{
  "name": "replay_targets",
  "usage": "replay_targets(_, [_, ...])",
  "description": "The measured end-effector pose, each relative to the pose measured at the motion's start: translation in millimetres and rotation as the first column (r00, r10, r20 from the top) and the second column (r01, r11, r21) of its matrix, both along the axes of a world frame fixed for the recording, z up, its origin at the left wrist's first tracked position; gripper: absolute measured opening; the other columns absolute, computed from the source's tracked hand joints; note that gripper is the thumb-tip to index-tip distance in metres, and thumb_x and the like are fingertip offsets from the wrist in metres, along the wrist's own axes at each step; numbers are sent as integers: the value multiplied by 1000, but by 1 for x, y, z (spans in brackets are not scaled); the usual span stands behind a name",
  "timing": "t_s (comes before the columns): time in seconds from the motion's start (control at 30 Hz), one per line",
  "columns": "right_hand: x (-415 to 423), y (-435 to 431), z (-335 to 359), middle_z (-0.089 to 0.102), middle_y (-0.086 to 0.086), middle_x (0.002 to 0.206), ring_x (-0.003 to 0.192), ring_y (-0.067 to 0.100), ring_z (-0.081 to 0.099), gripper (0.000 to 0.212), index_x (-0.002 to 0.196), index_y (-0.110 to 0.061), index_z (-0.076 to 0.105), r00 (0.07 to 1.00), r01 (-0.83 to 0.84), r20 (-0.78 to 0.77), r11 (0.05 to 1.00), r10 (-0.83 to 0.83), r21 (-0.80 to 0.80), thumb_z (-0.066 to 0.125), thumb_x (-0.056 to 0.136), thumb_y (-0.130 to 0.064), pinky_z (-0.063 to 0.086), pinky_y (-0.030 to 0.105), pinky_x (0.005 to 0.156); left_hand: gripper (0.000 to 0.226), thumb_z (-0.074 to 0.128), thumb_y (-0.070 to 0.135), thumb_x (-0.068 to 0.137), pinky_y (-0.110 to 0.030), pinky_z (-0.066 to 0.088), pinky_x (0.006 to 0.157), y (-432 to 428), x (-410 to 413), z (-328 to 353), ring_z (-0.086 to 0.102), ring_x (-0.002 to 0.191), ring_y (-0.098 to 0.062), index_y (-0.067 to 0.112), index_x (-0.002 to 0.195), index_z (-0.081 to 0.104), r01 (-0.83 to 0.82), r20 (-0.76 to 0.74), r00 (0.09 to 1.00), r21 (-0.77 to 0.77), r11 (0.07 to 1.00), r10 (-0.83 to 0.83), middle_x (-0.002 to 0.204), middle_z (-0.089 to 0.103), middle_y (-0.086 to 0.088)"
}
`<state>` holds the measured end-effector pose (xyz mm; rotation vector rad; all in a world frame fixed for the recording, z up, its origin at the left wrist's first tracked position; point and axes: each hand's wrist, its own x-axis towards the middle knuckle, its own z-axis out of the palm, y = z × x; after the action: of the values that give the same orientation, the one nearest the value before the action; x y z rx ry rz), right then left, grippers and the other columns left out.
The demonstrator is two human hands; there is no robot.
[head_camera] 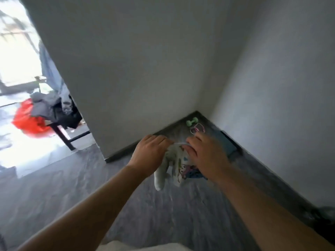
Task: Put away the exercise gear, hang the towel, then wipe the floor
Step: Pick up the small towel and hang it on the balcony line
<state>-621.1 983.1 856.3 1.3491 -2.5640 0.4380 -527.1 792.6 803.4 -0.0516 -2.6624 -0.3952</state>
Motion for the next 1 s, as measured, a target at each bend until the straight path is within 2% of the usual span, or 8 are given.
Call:
replay_targets(0.17, [70,-127,8,52,4,76,61,26,52,22,83,-14,62,940,-286,-192,958,280,0,55,94,-31,43,39,52,29,73,15,82,-36,52,78,-110,116,2,66,85,-23,21,110,69,-187,-130,976,-72,980,177,102,70,1])
replay_targets(0.27, [126,-211,14,52,5,71,59,28,52,13,80,-14,62,847,-449,-302,893,436,29,71,84,-23,40,38,54,27,65,16,85,-36,50,81,-185,200,5,65,87,-23,20,111,70,-297,-160,948,-130,946,276,104,70,1])
replay_targets(0.37, [183,-295,23,52,5,67,57,26,48,18,78,-12,63,740,-587,-371,808,560,50,81,74,-12,36,33,54,28,61,17,85,-36,46,84,-251,282,18,64,90,-20,20,111,71,-402,-185,911,-191,895,370,104,71,3])
replay_targets(0.47, [234,-368,36,53,8,72,65,28,47,20,82,-11,65,665,-674,-418,739,619,23,78,69,-2,37,37,61,32,70,18,80,-38,44,82,-303,349,34,64,88,-21,21,112,69,-504,-209,861,-226,834,464,105,70,2])
replay_targets(0.6, [292,-445,58,51,12,75,69,31,46,18,81,-6,63,549,-785,-461,619,697,2,73,71,5,36,39,64,28,60,22,85,-38,42,77,-361,416,49,64,83,-23,20,112,68,-607,-251,792,-233,760,556,103,69,1])
replay_targets(0.77, [343,-533,72,50,9,80,65,27,53,22,93,-5,65,473,-859,-399,511,785,-13,69,74,5,45,35,51,40,77,17,72,-39,42,74,-417,481,64,61,81,-24,19,110,67,-724,-300,687,-209,658,661,99,67,0])
replay_targets(0.87, [365,-587,76,51,9,84,63,29,56,25,101,-6,65,453,-879,-372,475,810,-35,68,77,1,48,36,43,31,75,25,81,-40,43,74,-449,509,71,62,82,-25,18,110,67,-776,-334,628,-198,599,703,99,68,-2])
replay_targets(1.0, [388,-659,78,52,7,84,55,28,56,23,97,-12,66,446,-883,-411,467,795,-56,75,77,-7,42,33,40,24,67,27,89,-37,42,78,-500,536,75,61,84,-24,15,110,70,-813,-355,581,-215,541,732,99,69,-4])
